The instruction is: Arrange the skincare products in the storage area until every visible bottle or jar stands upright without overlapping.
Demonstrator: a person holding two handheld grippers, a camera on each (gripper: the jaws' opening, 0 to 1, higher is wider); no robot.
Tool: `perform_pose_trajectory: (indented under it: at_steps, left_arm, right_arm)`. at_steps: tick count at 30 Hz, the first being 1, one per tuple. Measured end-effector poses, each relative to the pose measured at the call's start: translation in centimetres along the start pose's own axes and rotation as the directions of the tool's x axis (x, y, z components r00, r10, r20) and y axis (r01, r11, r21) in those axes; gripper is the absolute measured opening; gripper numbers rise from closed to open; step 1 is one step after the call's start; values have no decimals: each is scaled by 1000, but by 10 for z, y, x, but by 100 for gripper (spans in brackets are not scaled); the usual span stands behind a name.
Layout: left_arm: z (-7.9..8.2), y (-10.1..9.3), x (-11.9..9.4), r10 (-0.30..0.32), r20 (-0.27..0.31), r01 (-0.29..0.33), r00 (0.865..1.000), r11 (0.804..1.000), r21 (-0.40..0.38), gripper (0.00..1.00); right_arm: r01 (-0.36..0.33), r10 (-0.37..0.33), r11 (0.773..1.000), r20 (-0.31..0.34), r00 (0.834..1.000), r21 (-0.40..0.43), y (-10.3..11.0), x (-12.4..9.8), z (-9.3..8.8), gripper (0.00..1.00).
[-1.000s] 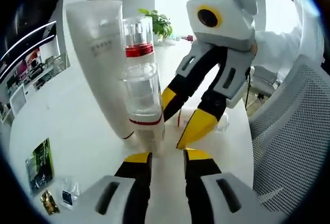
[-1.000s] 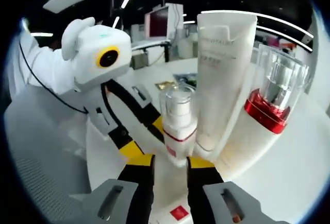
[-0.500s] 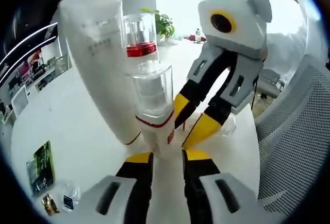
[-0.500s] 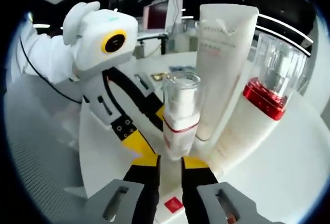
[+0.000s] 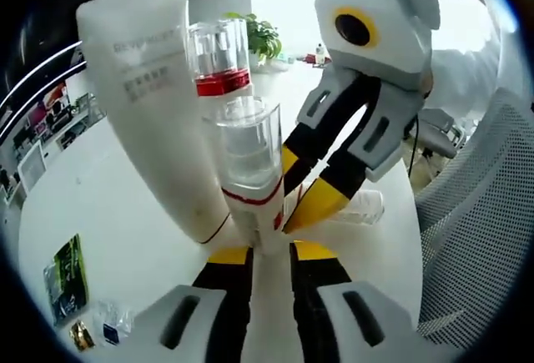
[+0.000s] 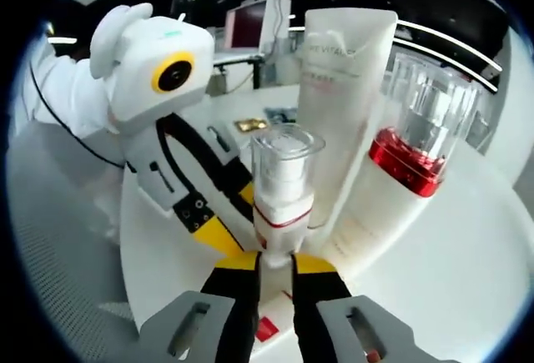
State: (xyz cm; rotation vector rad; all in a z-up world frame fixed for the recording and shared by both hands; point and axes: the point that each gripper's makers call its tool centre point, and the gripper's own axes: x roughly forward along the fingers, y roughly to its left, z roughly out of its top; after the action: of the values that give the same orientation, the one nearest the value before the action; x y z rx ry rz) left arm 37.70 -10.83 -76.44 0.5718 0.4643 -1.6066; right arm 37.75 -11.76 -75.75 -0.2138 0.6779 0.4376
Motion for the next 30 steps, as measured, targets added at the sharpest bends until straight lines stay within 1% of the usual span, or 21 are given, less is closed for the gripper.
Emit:
perform_pose_trajectory:
  at_steps: [5,8,10,12,16,18,20,22,24,25,26,27,28,30]
  left_arm:
    - [-1,-2,1,-6,-5,6,1000,1000,5,17]
    - [-3,-1,-1,-2,-15,2,1000,1000,6,18]
    - [-6,1,-7,10,-21,-10,1000,1000,-4,19]
    - [-5,1,-13,5,-18,-5,1000,1000,-14,19]
    - [-2,-1,-19,4,-11,-4,1000,1000,-24,17]
    - [1,-2,-21,5,-2,-5,1000,999,-51,18]
    - [3,-7,-21,-3,8,4,1000,996,-90,18]
    - [1,-15,-21,-27,-2,27,1000,996,-87,19]
    - [0,-22,-22,-39,-10,38,999,997,-72,20]
    - [0,-25,-23,-47,-15,46,999,996,-74,20]
    - [0,-27,-24,-52,-14,50,999,996,-75,21]
    - [0,-28,-24,-56,-12,55,998,995,-78,22]
    - [0,-28,-24,-57,-11,56,998,995,-79,22]
    - [2,-30,-23,-61,-5,61,998,994,-87,23]
  right_arm:
    - [-3,3,1000,-2,1000,2,-1,0,-1,5]
    - [1,-1,1000,1,1000,3,-2,-2,0,7]
    - [6,-6,1000,2,1000,1,-3,-7,1,7]
    - [15,-15,1000,9,1000,15,-6,-15,0,7]
    - [26,-27,998,10,1000,53,-10,-27,-4,8]
    - [35,-35,997,4,999,66,-11,-30,-7,9]
    - [65,-63,991,-19,998,120,-14,-35,-15,12]
    - [103,-97,980,-43,994,169,-17,-38,-22,15]
    - [127,-120,970,-46,992,207,-16,-42,-25,16]
    - [128,-120,966,-51,992,223,-13,-42,-26,18]
    - [125,-115,966,-59,992,226,-10,-42,-28,21]
    - [135,-119,963,-82,989,233,-6,-41,-31,24]
    - [142,-124,962,-89,988,233,-5,-39,-33,27]
    - [148,-127,961,-102,987,235,0,-35,-35,28]
